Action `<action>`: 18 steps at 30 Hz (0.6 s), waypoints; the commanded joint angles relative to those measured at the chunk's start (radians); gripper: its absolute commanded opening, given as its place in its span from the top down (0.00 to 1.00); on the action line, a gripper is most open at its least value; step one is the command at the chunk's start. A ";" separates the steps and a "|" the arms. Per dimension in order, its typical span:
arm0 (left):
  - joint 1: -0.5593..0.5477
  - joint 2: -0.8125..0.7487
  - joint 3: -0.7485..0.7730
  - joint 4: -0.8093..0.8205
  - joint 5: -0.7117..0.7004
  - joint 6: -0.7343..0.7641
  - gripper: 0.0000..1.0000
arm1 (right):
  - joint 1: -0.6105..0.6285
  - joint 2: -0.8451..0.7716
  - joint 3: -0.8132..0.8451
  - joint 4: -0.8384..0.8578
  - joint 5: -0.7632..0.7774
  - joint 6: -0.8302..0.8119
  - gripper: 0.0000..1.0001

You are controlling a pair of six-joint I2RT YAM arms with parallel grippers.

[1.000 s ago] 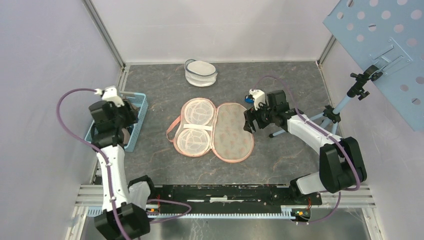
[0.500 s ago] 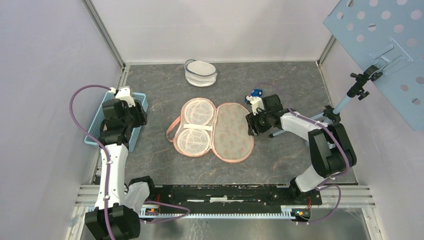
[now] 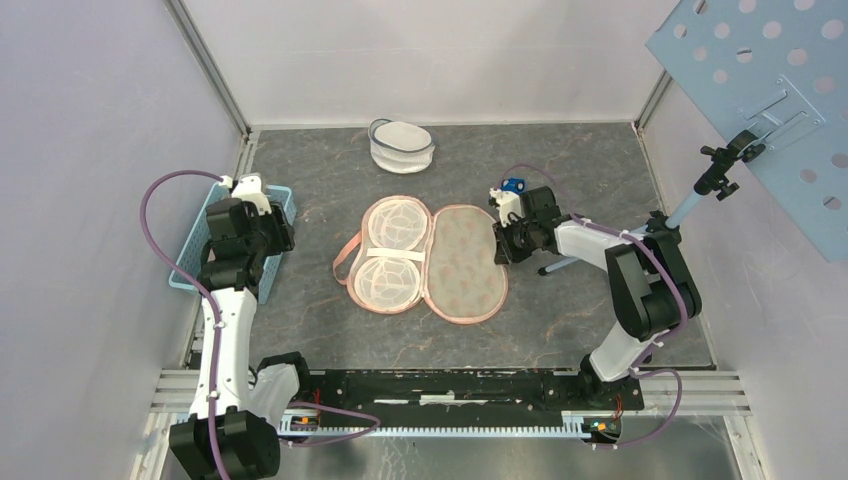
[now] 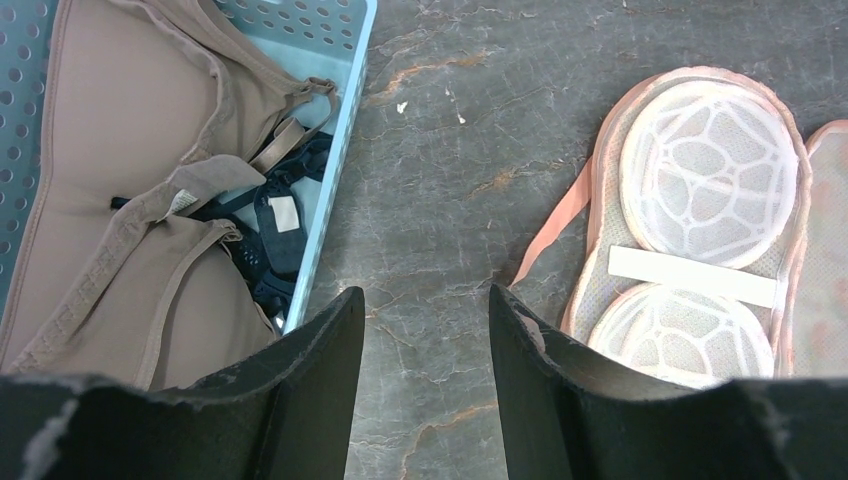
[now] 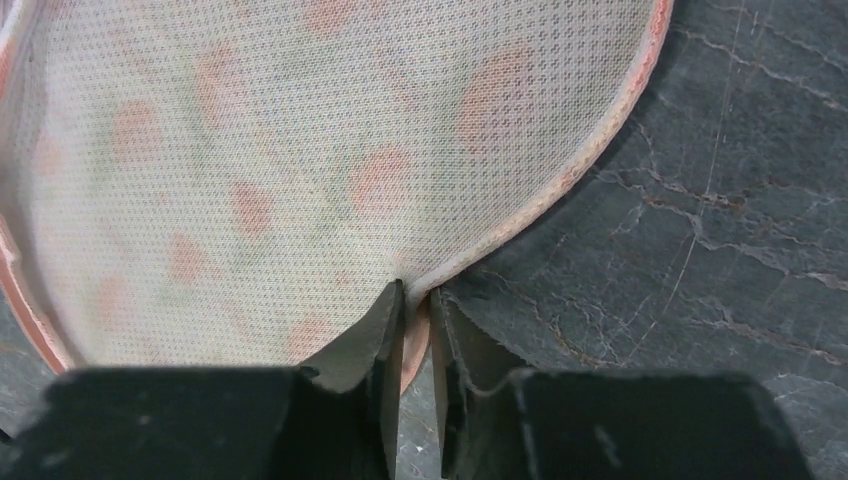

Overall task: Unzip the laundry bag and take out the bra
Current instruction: Close the laundry bag at the center of the board.

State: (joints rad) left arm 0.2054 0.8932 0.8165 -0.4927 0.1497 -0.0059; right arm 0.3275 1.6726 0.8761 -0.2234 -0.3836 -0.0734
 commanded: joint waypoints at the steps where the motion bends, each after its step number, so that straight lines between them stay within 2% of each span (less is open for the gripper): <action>1: -0.003 -0.013 0.009 0.024 -0.020 0.017 0.44 | 0.005 0.020 0.046 -0.056 0.023 -0.014 0.88; 2: -0.003 -0.013 0.009 0.024 -0.018 0.017 0.44 | 0.003 0.011 0.059 -0.070 0.026 -0.022 0.97; 3: -0.004 -0.009 0.009 0.024 -0.019 0.017 0.44 | 0.000 0.003 0.075 -0.091 0.028 -0.030 1.00; 15: -0.003 0.004 -0.001 0.038 -0.015 -0.019 0.44 | -0.030 -0.168 0.255 -0.244 -0.086 -0.083 1.00; 18: -0.002 0.003 -0.004 0.040 -0.008 -0.022 0.45 | -0.031 -0.194 0.291 -0.253 -0.177 -0.074 1.00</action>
State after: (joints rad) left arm 0.2050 0.8967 0.8162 -0.4919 0.1333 -0.0067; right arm 0.2996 1.5345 1.0985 -0.4450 -0.4412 -0.1371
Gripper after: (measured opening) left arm 0.557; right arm 0.010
